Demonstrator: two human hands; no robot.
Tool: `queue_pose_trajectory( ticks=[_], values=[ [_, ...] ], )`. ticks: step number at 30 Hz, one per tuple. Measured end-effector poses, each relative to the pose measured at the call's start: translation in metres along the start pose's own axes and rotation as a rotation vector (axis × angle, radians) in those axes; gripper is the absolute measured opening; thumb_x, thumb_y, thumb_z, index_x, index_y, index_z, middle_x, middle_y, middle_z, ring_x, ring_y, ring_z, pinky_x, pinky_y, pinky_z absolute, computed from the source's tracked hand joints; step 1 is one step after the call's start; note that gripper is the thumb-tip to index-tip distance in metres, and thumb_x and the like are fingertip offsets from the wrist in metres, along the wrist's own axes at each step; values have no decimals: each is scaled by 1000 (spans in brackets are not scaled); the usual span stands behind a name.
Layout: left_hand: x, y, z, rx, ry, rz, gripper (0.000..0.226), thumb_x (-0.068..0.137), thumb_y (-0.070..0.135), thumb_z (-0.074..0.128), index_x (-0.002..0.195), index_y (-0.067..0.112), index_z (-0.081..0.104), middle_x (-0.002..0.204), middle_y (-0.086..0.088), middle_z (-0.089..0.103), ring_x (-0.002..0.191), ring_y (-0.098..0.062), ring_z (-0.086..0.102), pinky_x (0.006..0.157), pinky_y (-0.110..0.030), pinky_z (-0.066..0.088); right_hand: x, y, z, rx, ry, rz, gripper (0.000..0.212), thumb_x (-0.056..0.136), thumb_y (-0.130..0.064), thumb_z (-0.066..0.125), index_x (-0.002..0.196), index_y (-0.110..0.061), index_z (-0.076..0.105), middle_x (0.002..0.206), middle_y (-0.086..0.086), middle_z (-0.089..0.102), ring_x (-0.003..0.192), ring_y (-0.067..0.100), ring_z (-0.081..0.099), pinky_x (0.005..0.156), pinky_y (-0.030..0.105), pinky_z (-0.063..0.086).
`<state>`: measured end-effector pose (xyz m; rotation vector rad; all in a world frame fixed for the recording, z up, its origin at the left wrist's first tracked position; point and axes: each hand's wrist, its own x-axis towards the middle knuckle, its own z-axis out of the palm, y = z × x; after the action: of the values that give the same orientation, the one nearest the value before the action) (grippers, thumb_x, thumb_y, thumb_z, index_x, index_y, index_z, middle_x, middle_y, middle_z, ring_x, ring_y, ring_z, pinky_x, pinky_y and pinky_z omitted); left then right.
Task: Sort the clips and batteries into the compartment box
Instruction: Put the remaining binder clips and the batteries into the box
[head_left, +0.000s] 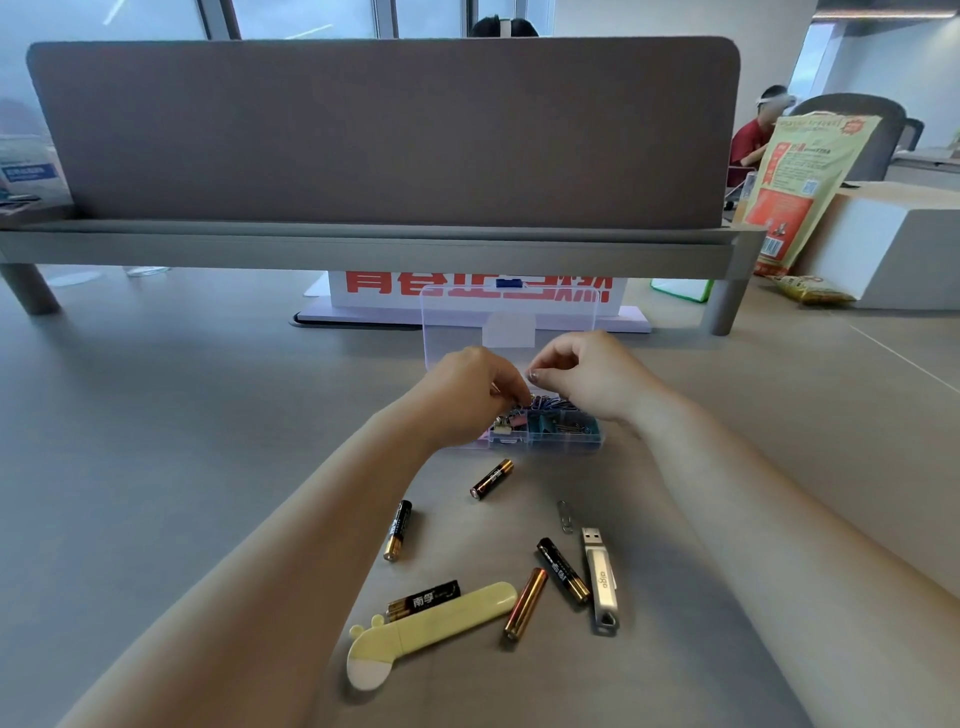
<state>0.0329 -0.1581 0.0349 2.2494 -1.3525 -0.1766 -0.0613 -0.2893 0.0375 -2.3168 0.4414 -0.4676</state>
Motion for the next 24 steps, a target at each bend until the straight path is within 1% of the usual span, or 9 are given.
queue_pose_trajectory(
  ticks=[2,4,7,11,14,15,17,20,24],
  values=[
    [0,0,2,37,-2,9,26,92,9,56,106,24,72,108,4,68,79,-7,57,73,-17,43,0,0,0,-6,-2,0,7,89,-16,62,87,-15,69,77,-11,63,76,5,57,69,22,43],
    [-1,1,3,53,-7,13,30,94,7,51,111,24,70,112,4,67,84,-8,58,76,-18,44,0,0,0,-11,-4,0,7,89,-16,62,86,-15,69,77,-10,63,76,6,57,69,22,43],
    [-3,2,3,32,6,15,26,93,10,53,113,20,67,112,1,67,92,-11,61,81,-20,47,1,1,1,-36,-1,-5,7,88,-17,63,86,-15,69,78,-9,63,76,7,58,66,20,43],
    [-5,1,-2,71,11,27,21,91,14,56,105,22,71,107,4,66,86,-9,55,73,-19,41,-1,0,0,-32,-26,6,5,86,-16,66,84,-18,70,78,-9,64,77,9,58,66,20,42],
    [-7,0,-3,86,-4,25,22,91,15,56,101,24,73,100,6,63,85,-11,53,69,-17,38,-5,-4,-1,-20,-121,19,6,84,-13,68,87,-17,73,78,-10,65,74,4,58,66,17,43],
    [-8,0,-3,89,-9,21,22,91,16,56,101,25,73,97,7,60,86,-11,53,68,-17,38,-7,-5,-1,-21,-143,16,8,85,-13,68,89,-16,73,81,-8,66,76,5,59,68,17,44],
    [-10,-1,-3,88,-12,16,21,91,18,57,101,26,73,96,9,58,87,-12,55,69,-18,42,-9,-8,0,-32,-151,2,10,86,-13,66,92,-16,73,86,-5,67,80,8,60,72,19,45],
    [-13,-3,-3,76,25,8,16,90,22,60,101,26,70,100,7,59,88,-12,57,75,-24,49,-14,-11,-2,-30,-117,-7,10,86,-11,65,91,-16,72,80,-8,65,73,4,58,63,16,41],
    [-18,-1,0,64,47,6,13,89,26,61,97,25,72,95,10,56,86,-12,57,75,-27,51,-29,-10,-9,-52,-68,-32,9,83,-16,69,77,-22,65,73,-8,63,72,12,59,64,22,43]
  ],
)
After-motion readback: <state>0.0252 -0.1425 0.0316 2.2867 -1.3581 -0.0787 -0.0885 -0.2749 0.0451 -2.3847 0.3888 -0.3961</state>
